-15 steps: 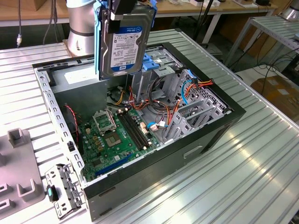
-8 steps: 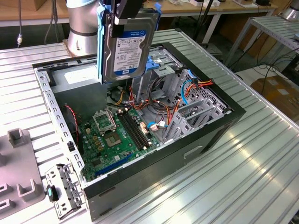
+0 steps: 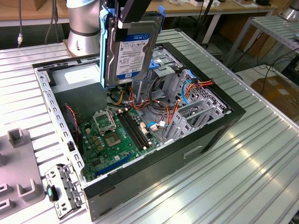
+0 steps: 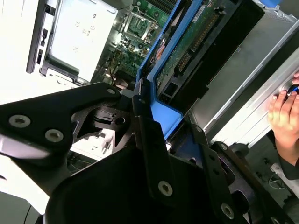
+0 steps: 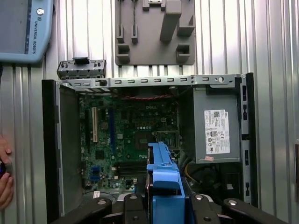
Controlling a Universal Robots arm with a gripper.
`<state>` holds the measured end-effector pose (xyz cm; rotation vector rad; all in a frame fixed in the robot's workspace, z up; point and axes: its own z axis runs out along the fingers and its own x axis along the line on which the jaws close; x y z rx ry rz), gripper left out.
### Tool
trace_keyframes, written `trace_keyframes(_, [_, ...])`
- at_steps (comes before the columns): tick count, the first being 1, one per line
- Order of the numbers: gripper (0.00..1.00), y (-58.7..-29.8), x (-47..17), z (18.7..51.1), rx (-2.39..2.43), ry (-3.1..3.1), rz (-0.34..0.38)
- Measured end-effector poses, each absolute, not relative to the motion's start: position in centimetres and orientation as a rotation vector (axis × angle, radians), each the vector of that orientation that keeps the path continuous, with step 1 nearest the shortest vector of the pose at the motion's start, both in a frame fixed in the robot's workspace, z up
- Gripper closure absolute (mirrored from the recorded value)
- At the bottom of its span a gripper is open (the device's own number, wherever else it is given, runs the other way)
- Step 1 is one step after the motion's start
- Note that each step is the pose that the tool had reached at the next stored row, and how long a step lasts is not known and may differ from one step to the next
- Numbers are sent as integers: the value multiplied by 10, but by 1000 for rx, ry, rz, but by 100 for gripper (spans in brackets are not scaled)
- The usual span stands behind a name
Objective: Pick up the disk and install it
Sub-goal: 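Insert the disk into the insertion slot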
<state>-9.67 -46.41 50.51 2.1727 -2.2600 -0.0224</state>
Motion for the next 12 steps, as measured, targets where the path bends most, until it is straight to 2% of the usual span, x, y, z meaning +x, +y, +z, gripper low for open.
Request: trace_keyframes(12, [63,-491,-97,505,2173,-2260,-22])
